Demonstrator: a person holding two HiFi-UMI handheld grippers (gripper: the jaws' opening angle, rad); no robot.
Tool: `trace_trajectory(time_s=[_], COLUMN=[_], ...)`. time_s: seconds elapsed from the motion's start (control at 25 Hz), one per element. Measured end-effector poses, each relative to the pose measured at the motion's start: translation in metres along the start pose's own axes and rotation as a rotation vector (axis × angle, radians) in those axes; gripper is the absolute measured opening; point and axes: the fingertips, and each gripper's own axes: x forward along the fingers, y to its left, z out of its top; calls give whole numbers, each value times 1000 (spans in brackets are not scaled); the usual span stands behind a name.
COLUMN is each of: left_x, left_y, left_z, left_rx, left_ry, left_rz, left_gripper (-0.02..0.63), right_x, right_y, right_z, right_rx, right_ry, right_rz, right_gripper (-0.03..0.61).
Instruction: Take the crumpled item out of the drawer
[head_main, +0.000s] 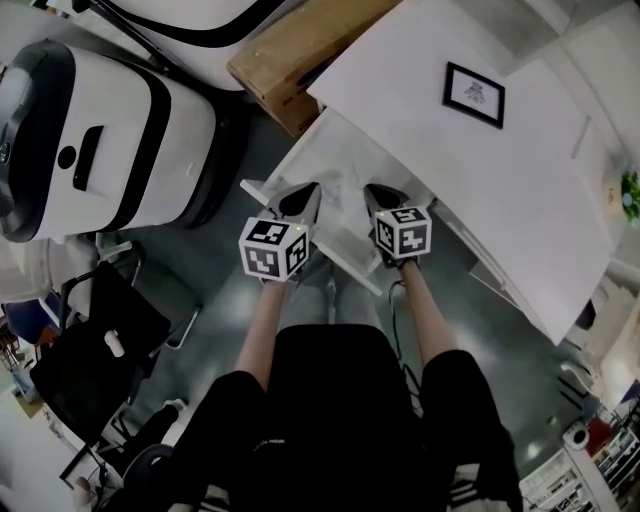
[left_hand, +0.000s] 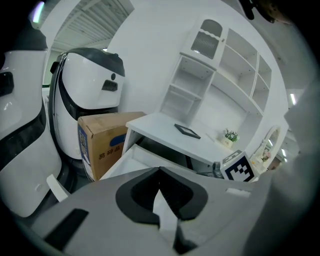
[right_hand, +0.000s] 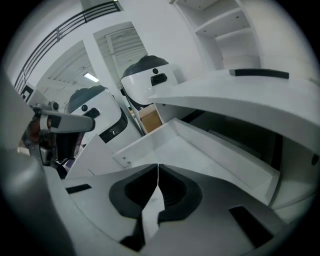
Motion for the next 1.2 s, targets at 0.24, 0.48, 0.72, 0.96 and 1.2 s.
trace_trajectory(time_s=[0.24, 0.48, 0.72, 0.96, 1.2], left_x=[11, 9, 10, 11, 11], left_y=[1, 3, 6, 6, 6], left_z=[1, 2, 1, 3, 4], left_rx=[13, -1, -4, -14, -23], left_ry=[1, -1, 3, -7, -10], left_rz=[-21, -38, -44, -53, -61], left_gripper=[-2, -2, -2, -2, -2], right_x=[31, 56, 77, 87, 91], right_y=[-17, -22, -22, -23, -21], right_z=[-25, -51, -61, -63, -68], right_rx=[25, 42, 24, 13, 50], right_ry=[70, 139, 199, 237, 253], right_rz=[-11, -28, -52, -69, -70], right_gripper=[59, 134, 200, 218, 196])
